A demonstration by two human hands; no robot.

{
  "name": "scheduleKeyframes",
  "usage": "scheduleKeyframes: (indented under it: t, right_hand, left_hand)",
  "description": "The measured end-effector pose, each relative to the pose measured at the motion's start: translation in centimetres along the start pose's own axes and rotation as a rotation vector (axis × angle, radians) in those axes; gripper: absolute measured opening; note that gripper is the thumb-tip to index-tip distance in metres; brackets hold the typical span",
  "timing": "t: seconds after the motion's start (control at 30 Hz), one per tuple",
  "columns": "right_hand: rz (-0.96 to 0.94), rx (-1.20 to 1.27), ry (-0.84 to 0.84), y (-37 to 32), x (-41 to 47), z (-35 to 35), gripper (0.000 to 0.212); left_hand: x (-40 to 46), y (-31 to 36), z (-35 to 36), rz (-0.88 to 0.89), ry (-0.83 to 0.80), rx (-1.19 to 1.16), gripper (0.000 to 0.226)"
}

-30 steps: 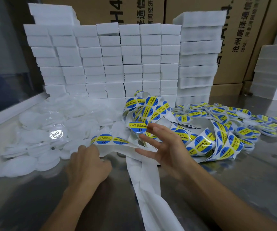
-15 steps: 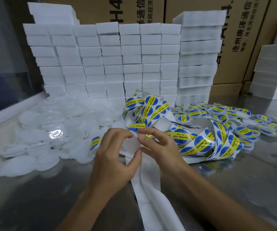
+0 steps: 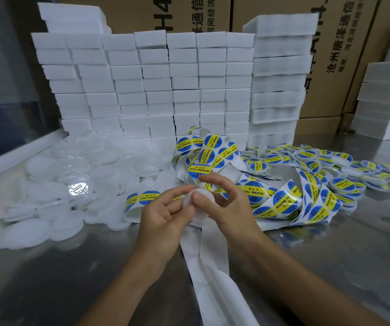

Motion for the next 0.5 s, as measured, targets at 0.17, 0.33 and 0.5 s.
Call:
scheduleKeyframes:
  t: [0.17,0.33,0.5]
  right_hand:
    - [0.025,0.14,0.286,-0.2,0.6,-0.8,0.017]
    - [0.172,0.215,0.46,-0.2,0.9,-2.6,0.019]
    - [0.232,0.268,0.44,0.0,1.0,-2.9,0.012]
  left_hand:
    - [0.7,0.1,-1.2,-0.078,0.144,-0.257,0.012]
    - [1.0,0.0,-2.2,-0.129,0.196,-0.385,0.016]
    - [1.0,-0.4,-2.5,-0.155,0.233,-0.359,0.017]
Point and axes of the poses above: each hand's wrist, its own x-axis towards the middle knuckle, its own z-axis out of the palm, y = z × x, the point moved 1 cm from there along x, towards the middle knuckle, and after that the axes turned 15 degrees about -y, right-handed, at the moved point
